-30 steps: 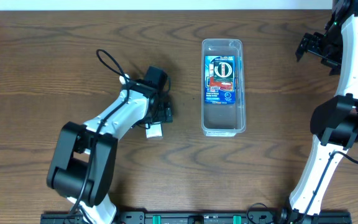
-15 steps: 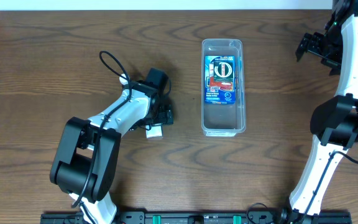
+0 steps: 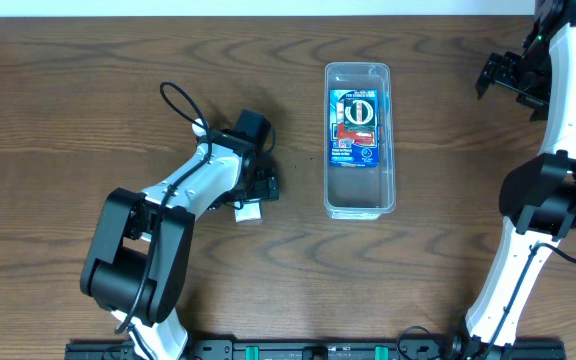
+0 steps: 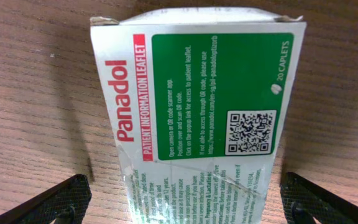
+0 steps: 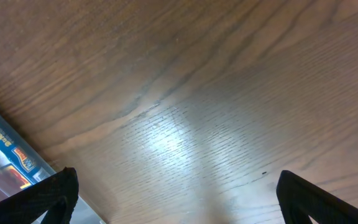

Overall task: Pack container
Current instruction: 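Grasp the white-green Panadol box with the left gripper and lift, then carry the Panadol box into the container and release it, then move left gripper up and over to the dark bottle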

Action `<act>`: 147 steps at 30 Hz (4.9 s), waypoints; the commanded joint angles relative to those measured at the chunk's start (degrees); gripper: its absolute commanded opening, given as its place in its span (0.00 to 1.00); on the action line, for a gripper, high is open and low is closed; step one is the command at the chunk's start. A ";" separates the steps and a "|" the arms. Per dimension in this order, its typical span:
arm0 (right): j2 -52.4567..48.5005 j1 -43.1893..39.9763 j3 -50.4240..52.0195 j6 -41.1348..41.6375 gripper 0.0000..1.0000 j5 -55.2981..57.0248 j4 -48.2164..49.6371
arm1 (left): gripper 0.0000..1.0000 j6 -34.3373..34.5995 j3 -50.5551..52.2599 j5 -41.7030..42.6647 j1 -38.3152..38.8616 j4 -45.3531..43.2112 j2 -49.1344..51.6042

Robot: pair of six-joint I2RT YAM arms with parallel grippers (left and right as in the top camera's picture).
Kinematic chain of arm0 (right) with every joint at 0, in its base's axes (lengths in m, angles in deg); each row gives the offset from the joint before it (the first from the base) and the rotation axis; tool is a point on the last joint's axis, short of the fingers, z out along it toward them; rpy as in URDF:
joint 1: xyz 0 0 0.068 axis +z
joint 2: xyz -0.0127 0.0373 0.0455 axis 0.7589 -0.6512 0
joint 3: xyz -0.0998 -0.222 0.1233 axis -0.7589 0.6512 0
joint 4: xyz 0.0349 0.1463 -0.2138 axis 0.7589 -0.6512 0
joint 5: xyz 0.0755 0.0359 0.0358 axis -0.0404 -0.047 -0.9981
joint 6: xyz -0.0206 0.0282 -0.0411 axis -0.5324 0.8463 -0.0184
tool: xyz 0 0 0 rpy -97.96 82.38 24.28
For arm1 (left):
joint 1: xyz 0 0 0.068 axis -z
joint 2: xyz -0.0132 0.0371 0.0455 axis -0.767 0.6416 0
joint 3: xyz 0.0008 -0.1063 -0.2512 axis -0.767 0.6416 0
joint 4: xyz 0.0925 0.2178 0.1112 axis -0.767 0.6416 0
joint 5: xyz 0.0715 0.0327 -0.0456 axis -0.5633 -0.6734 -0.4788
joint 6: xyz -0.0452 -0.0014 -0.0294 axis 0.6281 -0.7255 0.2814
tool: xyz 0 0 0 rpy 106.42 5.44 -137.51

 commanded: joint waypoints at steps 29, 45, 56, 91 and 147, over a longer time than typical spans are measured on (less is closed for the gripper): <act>-0.11 -0.13 0.17 -0.63 0.99 0.02 -0.04 | 0.45 0.15 -7.06 0.35 1.14 10.08 -4.90; -0.11 -0.13 0.17 -0.63 0.99 0.02 -0.04 | 0.46 4.50 -26.64 2.03 21.31 10.71 -11.56; -0.11 -0.13 0.17 -0.63 0.99 0.02 -0.04 | 0.46 5.99 -26.64 -1.99 25.20 -0.46 -4.15; -0.11 -0.13 0.17 -0.63 0.99 0.00 -0.04 | 0.53 13.31 -26.62 -3.08 26.60 -6.05 8.68; -0.11 -0.13 0.17 -0.63 0.99 0.02 -0.04 | 0.74 -9.33 -29.05 -0.57 -16.17 19.47 -0.76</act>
